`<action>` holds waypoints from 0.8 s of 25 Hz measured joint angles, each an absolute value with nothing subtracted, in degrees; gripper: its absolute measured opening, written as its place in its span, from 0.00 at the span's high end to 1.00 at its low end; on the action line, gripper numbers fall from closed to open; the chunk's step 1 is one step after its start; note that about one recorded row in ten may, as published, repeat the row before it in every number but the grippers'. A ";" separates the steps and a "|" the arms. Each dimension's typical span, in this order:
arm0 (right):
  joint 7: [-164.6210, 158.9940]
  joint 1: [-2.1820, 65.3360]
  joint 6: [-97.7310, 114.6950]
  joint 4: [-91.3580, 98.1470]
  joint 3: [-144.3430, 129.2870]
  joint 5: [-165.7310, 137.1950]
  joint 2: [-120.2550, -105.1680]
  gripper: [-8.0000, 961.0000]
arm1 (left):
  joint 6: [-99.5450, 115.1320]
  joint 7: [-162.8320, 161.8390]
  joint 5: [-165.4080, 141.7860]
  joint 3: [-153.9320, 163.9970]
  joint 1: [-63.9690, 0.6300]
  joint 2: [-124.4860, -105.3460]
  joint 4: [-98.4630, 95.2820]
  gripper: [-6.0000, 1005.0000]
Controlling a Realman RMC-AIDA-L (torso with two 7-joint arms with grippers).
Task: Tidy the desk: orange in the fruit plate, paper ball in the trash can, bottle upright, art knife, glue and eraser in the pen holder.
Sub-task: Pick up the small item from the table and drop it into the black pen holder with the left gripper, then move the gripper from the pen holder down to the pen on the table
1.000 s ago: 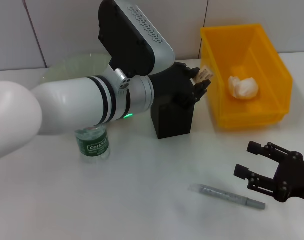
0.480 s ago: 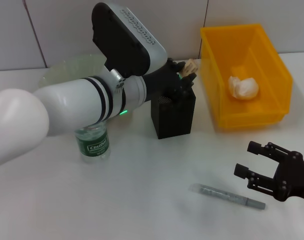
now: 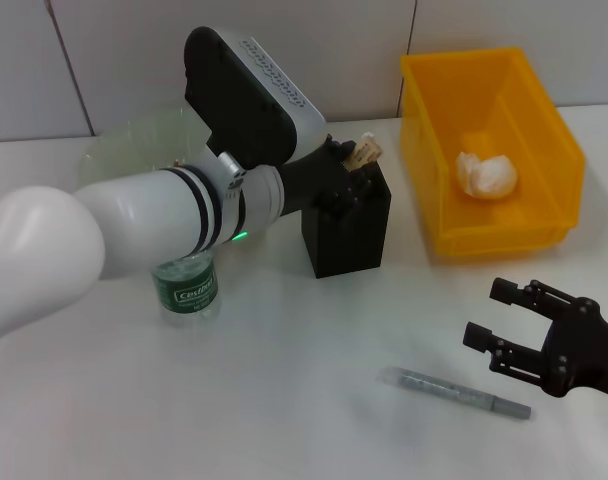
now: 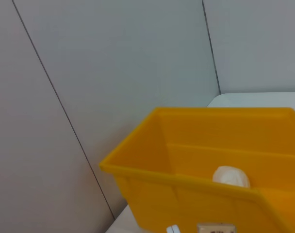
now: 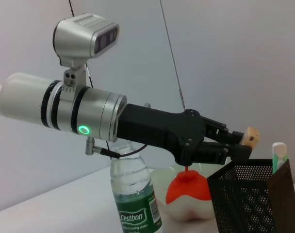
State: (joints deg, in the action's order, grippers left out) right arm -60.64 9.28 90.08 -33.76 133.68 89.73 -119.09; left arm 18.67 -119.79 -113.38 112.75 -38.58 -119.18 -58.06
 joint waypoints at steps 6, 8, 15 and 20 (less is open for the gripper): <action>-60.64 9.52 90.00 -33.75 133.68 89.73 -119.09 0.20 | 18.24 -120.62 -113.31 112.62 -38.61 -119.18 -57.15 0.72; -60.64 9.55 90.00 -33.74 133.68 89.73 -119.09 0.20 | 18.06 -121.37 -113.28 112.52 -38.62 -119.18 -57.05 0.70; -60.64 9.58 90.00 -33.74 133.68 89.73 -119.09 0.20 | 17.12 -123.43 -113.20 112.57 -38.63 -119.18 -56.96 0.62; -60.64 9.58 90.00 -33.75 133.68 89.74 -119.09 0.20 | 17.23 -123.44 -113.20 112.40 -38.69 -119.18 -56.98 0.51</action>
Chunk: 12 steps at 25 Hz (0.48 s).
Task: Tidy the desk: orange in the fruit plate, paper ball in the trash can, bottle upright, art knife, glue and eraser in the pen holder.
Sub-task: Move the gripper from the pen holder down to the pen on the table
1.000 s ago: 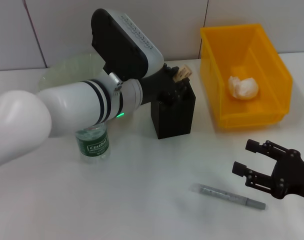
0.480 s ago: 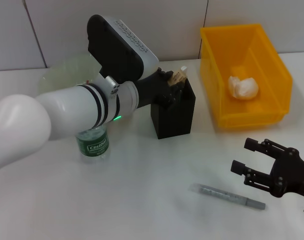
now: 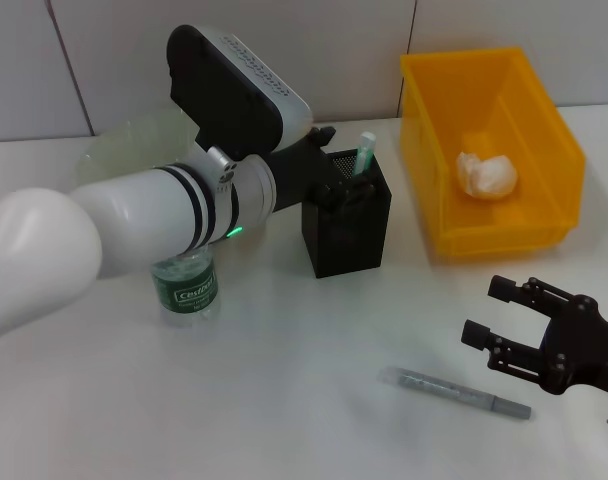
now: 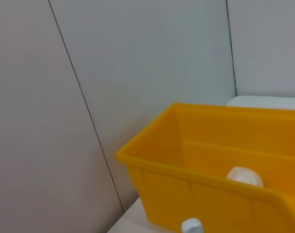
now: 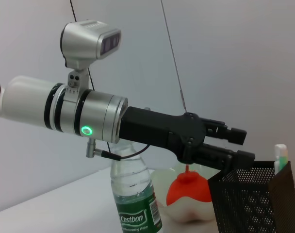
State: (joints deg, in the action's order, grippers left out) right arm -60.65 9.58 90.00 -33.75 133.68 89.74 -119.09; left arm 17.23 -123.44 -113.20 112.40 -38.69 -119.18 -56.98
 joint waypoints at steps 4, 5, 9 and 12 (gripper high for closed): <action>-60.64 9.58 90.00 -33.75 133.68 89.74 -119.09 0.20 | 17.78 -123.44 -113.20 112.25 -38.35 -119.18 -59.25 0.39; -60.64 9.58 90.00 -33.75 133.68 89.74 -119.09 0.20 | 18.20 -123.44 -113.20 112.18 -38.15 -119.16 -60.34 0.36; -60.64 9.52 90.00 -33.75 133.68 89.74 -119.09 0.20 | 22.55 -123.27 -113.20 110.33 -37.78 -119.04 -64.59 0.22; -60.64 9.35 90.00 -33.76 133.68 89.74 -119.09 0.20 | 27.43 -122.78 -112.82 107.78 -37.09 -118.88 -68.58 0.19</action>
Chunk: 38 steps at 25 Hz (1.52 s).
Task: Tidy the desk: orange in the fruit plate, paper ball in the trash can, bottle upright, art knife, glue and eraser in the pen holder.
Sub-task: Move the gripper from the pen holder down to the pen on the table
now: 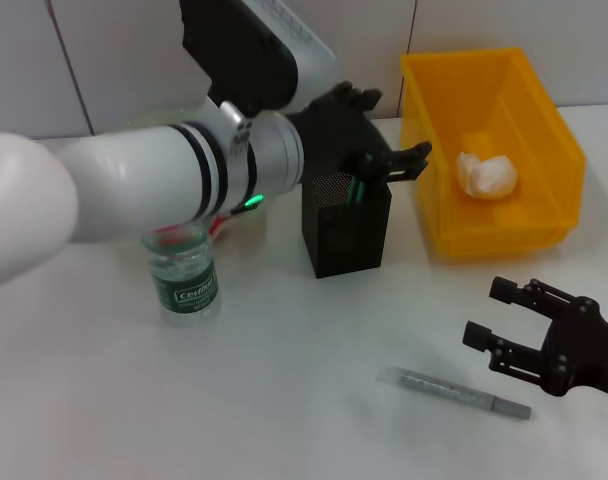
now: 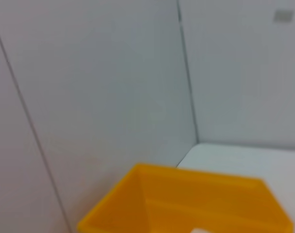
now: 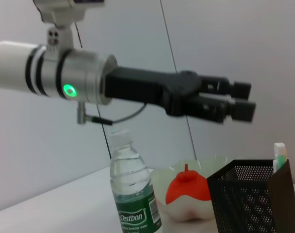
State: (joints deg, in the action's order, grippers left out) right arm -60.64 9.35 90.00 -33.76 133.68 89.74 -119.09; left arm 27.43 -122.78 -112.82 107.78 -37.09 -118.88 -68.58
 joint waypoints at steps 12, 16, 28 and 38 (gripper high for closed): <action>-60.65 8.93 90.67 -34.78 133.60 87.33 -119.05 0.20 | 47.27 -99.66 -90.07 89.25 -30.61 -118.67 -71.42 0.19; -61.38 8.04 90.80 -37.01 133.61 87.15 -118.95 0.20 | 59.35 -92.19 -84.54 81.34 -28.54 -118.61 -68.45 0.19; -72.92 4.55 93.80 -53.72 133.67 80.40 -118.99 0.20 | 82.33 -79.13 -81.44 72.85 -22.39 -118.24 -63.67 0.19; -93.56 3.96 98.04 -76.39 133.48 71.49 -119.13 0.20 | 86.70 -76.56 -82.82 71.36 -21.79 -118.15 -56.42 0.19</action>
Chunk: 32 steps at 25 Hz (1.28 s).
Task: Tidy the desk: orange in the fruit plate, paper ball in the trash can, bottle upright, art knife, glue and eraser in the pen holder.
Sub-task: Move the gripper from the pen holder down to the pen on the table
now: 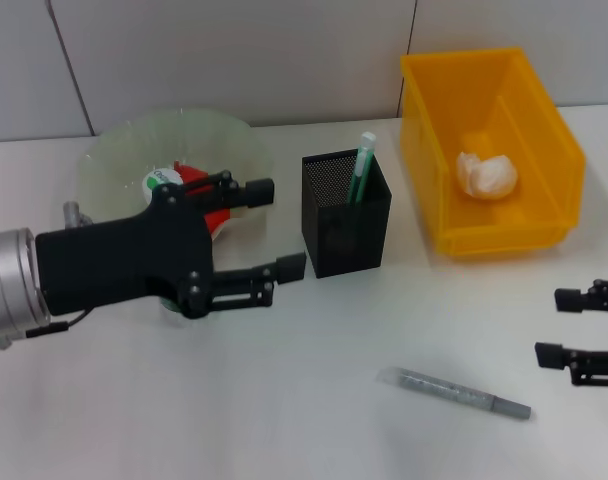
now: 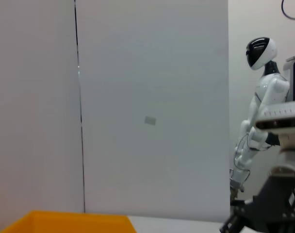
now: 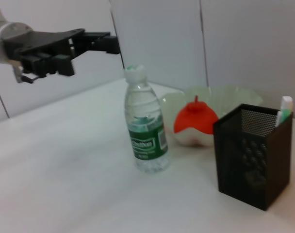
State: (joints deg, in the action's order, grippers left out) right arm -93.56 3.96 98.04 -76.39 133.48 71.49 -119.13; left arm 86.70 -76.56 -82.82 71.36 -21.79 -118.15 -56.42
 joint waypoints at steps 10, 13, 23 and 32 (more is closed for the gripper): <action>-116.59 10.12 104.05 -98.18 130.34 54.43 -118.94 0.20 | 86.61 -74.67 -86.47 73.85 -21.29 -118.59 -55.64 0.19; -121.08 13.80 107.67 -101.38 130.02 49.63 -118.93 0.20 | 86.55 -72.99 -86.50 74.11 -21.16 -118.65 -54.67 0.19; -121.87 22.37 110.83 -95.04 128.12 42.67 -118.90 0.20 | 86.02 -69.85 -86.12 73.79 -20.29 -118.74 -53.03 0.19; -112.81 24.60 105.96 -83.90 126.05 42.21 -119.01 0.20 | 85.02 -69.80 -85.78 74.11 -20.36 -118.74 -52.91 0.19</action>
State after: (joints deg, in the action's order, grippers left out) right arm -112.81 24.60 105.96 -83.90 126.05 42.21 -119.01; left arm 85.02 -69.80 -85.78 74.11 -20.36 -118.74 -52.91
